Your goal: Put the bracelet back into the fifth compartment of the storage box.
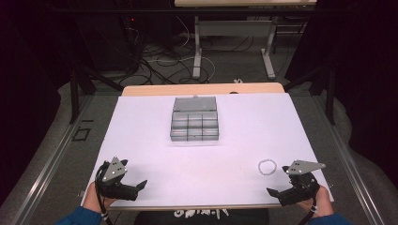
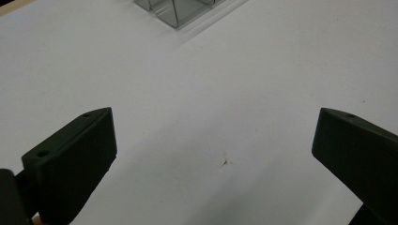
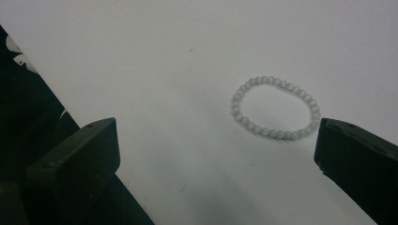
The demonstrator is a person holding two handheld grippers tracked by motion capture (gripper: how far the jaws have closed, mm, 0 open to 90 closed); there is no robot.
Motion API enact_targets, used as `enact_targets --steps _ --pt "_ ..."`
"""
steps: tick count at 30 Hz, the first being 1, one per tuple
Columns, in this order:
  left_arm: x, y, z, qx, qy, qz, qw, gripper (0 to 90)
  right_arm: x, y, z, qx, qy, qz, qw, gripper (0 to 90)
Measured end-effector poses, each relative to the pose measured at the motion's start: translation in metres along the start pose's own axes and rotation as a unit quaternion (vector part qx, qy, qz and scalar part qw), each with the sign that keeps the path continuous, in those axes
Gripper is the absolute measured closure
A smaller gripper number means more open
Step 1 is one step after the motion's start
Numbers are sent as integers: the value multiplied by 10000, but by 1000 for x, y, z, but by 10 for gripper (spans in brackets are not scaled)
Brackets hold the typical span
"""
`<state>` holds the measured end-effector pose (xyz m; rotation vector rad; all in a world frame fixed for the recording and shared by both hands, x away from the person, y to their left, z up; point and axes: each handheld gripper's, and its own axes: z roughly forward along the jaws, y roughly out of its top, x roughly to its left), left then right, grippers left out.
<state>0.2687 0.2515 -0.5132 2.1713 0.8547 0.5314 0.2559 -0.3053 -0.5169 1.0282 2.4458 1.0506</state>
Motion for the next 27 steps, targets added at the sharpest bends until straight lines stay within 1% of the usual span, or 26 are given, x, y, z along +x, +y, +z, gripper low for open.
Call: enact_targets --steps 2,3,5,6,7,8,9,11,12,13,15,17,18,19,21,22,23,24,25,27 --pt "0 0 0 10 -19 6 10000 5 0 0 1 -22 -16 5 10000 4" --pt "-1 0 0 8 -54 -27 10000 5 -1 0 2 -3 -15 19 10000 4" --pt "-1 0 1 7 -21 12 10000 5 -1 0 2 8 5 12 10000 4" --pt "-1 0 1 54 -51 33 10000 5 -1 0 2 14 40 -8 10000 4" --pt "-1 0 1 54 -51 33 10000 5 -1 1 2 -19 26 12 10000 4" --pt "-2 0 1 61 -75 -9 10000 5 -1 2 1 26 21 4 10000 4" --pt "-2 0 1 58 -63 12 10000 5 -1 2 2 -40 30 -13 10000 4" --pt "-2 0 1 76 -80 -3 9999 5 -1 3 0 30 10 -2 10000 4" --pt "-2 0 1 83 -69 20 9999 5 -2 4 0 -40 13 -38 10000 3" --pt "-2 0 1 89 -63 35 9999 5 0 4 -1 -30 -4 36 10000 4" --pt "-2 0 2 85 -88 58 9999 5 -1 5 1 -74 -36 -1 10000 4" --pt "-2 0 2 86 -82 92 9999 5 -1 7 2 -39 -39 -20 10000 5" --pt "-1 0 2 103 -74 98 9999 5 -2 8 2 2 -20 -66 10000 5" --pt "-1 0 2 95 -67 96 9999 5 -1 10 3 27 -52 -25 10000 6" --pt "-1 0 2 75 -63 99 9999 6 -1 12 5 -31 -94 -38 9999 11" --pt "-1 0 2 100 -77 121 9998 5 0 12 6 -16 -108 -12 9999 12" --pt "-1 0 3 109 -93 104 9998 5 -1 14 6 59 -105 -65 9999 12" --pt "-2 0 3 116 -107 86 9998 6 0 14 8 93 -128 -56 9999 12" --pt "-2 0 3 122 -107 83 9998 6 0 14 8 93 -128 -56 9999 12" --pt "-2 0 3 130 -99 95 9998 9 -1 17 14 141 -88 -117 9998 9"
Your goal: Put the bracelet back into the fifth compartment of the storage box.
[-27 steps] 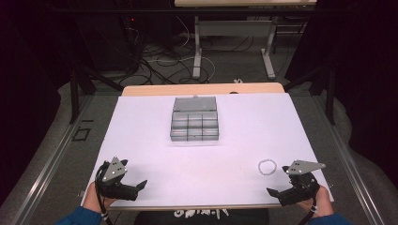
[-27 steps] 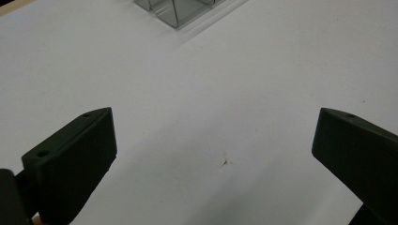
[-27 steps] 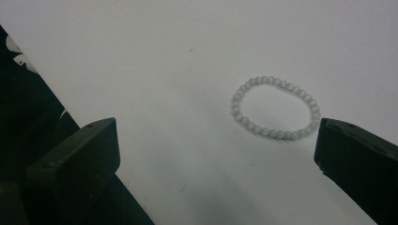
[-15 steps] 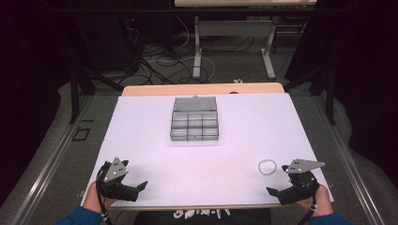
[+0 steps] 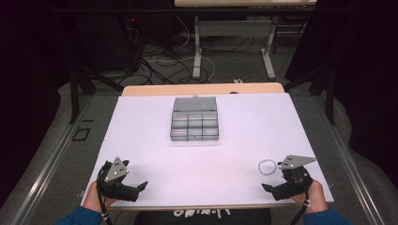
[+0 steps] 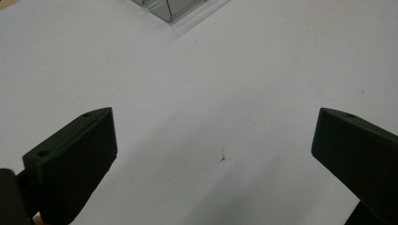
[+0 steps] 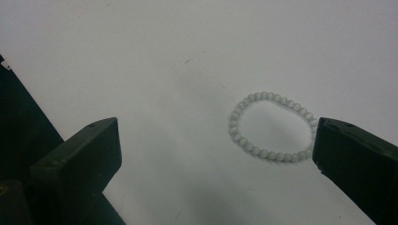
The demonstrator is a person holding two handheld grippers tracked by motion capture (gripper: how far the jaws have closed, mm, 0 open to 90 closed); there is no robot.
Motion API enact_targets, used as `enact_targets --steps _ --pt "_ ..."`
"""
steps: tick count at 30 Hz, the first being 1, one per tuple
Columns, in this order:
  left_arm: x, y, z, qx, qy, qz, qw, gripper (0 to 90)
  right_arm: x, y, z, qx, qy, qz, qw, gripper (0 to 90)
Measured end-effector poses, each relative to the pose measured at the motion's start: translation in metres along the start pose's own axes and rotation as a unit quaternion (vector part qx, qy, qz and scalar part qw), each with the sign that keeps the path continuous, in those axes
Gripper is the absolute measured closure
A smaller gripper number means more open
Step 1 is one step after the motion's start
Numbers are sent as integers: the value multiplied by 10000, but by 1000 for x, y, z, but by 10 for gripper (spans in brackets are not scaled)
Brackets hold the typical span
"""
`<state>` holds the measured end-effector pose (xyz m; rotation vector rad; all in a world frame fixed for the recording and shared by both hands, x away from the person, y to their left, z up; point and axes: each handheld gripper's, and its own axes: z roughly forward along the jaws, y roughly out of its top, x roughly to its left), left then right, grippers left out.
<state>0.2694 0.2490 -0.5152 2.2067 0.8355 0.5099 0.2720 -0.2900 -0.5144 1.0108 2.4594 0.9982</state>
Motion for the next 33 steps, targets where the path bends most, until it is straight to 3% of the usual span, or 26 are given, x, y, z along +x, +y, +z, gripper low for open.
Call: enact_targets --steps 13,21,25,27,30,32,33 --pt "2 0 0 60 4 5 10000 14 -2 12 20 182 -35 99 9998 1" --pt "2 0 1 35 12 5 10000 13 -10 15 31 221 -20 326 9992 39" --pt "2 0 0 71 -3 0 10000 13 -16 14 40 311 -92 336 9989 161" --pt "2 0 0 75 -2 3 10000 13 -16 14 41 326 -131 377 9987 179" --pt "1 0 0 71 -3 10 10000 13 -17 12 43 380 -143 416 9983 296" --pt "1 0 0 67 -9 13 10000 13 -17 10 45 534 -126 393 9977 428" --pt "1 0 1 49 7 18 10000 13 -17 10 45 534 -126 393 9977 428"
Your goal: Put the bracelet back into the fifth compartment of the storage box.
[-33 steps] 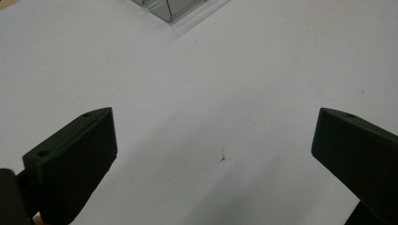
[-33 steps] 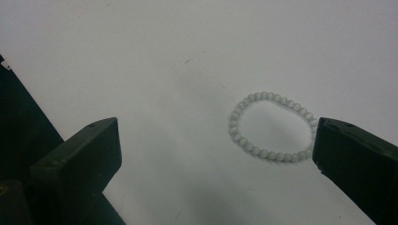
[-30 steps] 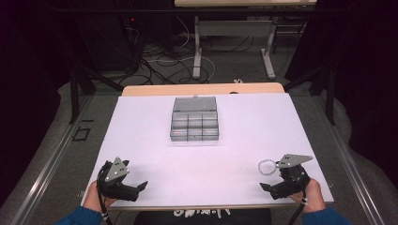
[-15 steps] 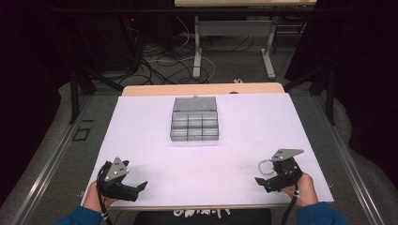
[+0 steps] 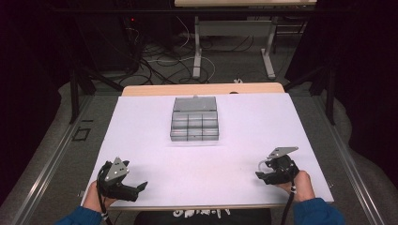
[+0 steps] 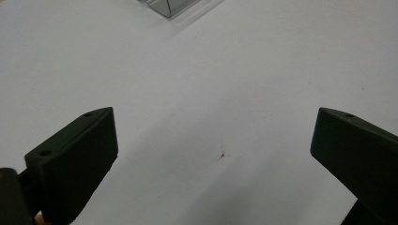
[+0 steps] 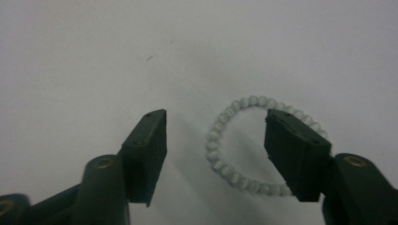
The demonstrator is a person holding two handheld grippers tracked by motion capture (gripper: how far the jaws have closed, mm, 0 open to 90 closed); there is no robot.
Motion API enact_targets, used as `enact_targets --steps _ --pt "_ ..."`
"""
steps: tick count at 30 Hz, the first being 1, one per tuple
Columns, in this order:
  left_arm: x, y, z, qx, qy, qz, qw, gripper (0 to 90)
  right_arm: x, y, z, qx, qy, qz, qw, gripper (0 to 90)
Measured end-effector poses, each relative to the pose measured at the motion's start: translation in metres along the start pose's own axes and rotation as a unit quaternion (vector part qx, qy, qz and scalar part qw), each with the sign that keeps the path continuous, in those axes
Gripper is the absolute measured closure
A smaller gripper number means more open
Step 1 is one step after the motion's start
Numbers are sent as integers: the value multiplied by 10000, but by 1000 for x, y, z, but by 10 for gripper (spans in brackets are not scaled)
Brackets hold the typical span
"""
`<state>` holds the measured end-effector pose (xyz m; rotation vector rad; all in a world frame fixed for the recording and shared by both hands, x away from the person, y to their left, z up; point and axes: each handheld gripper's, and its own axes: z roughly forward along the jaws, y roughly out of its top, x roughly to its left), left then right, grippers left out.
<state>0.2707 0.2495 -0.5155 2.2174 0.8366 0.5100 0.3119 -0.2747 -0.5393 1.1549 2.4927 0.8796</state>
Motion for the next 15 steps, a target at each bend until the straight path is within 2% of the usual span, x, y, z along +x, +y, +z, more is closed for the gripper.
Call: enact_targets --steps 1,4,5,6,7,11,13,15 --pt "0 0 0 29 -4 4 10000 13 -1 -1 1 94 11 -93 9999 494" --pt "-1 0 0 32 -30 -53 10000 13 0 -2 2 156 20 -52 9999 542" --pt "-1 0 0 30 -32 -50 10000 13 0 -3 4 89 51 7 9999 570" --pt "-1 0 0 40 -20 -28 10000 13 0 -3 5 223 27 19 9997 596" --pt "-1 0 0 48 -18 -31 10000 13 0 -3 5 184 9 -48 9998 610" --pt "-1 0 0 32 -26 -45 10000 13 0 -5 5 136 -56 46 9999 677" --pt "-1 0 0 55 -20 -43 10000 14 -1 -5 5 96 -108 -23 9999 696" --pt "0 0 0 34 3 -26 10000 14 0 -5 5 99 -125 108 9998 729"
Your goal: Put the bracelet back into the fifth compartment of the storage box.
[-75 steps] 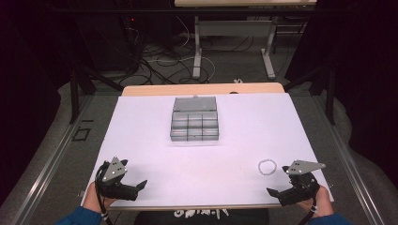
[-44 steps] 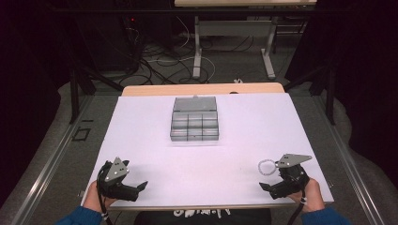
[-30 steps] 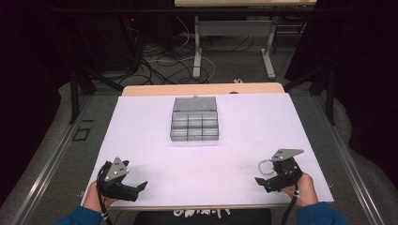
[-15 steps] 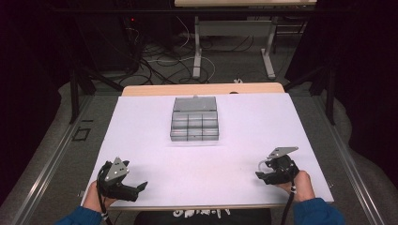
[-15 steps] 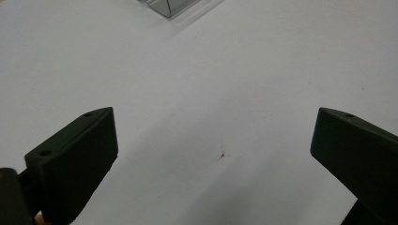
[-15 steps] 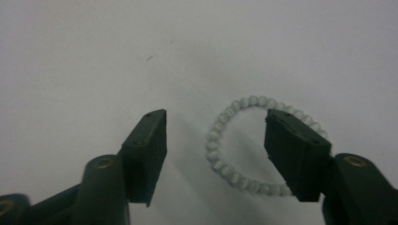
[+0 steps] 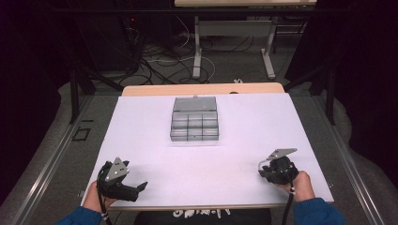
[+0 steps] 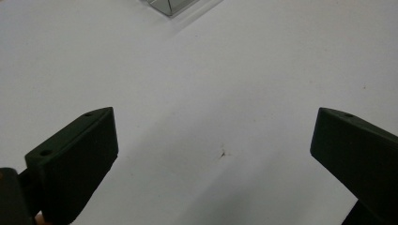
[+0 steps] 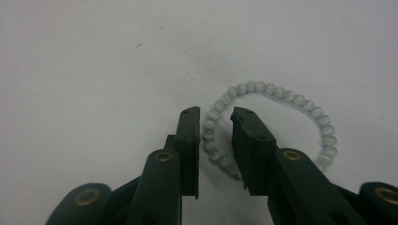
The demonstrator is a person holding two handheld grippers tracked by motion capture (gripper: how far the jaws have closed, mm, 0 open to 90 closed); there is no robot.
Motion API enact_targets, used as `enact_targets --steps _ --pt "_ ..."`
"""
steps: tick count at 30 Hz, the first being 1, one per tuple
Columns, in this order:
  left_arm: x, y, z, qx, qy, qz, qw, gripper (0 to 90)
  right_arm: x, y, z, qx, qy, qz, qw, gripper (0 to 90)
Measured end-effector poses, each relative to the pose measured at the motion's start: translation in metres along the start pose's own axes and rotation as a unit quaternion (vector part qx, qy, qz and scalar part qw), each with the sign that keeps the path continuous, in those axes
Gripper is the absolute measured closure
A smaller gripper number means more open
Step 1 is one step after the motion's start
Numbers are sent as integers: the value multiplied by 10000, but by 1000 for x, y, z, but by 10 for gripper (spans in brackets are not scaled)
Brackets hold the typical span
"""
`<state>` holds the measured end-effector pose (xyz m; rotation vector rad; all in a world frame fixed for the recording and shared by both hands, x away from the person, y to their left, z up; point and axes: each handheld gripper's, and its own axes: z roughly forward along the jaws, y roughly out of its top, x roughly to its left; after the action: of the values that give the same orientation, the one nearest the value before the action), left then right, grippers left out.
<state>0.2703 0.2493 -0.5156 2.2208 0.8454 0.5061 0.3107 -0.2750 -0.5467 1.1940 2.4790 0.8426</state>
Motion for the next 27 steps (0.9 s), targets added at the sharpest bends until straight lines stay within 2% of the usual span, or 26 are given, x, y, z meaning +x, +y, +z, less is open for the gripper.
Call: enact_targets --steps 8,11,18,24,27 --pt "-1 0 0 -3 -7 -19 10000 13 1 1 1 3 7 15 10000 814" --pt "-2 0 0 -14 -10 10 10000 13 1 1 1 59 42 144 9999 850" --pt "-1 0 1 7 -24 16 10000 14 0 1 0 13 70 203 9998 852" --pt "-1 0 0 11 -8 9 10000 15 2 1 0 -4 -18 87 10000 853" --pt "-1 0 1 4 -21 14 10000 15 3 1 0 9 -28 220 9998 853"
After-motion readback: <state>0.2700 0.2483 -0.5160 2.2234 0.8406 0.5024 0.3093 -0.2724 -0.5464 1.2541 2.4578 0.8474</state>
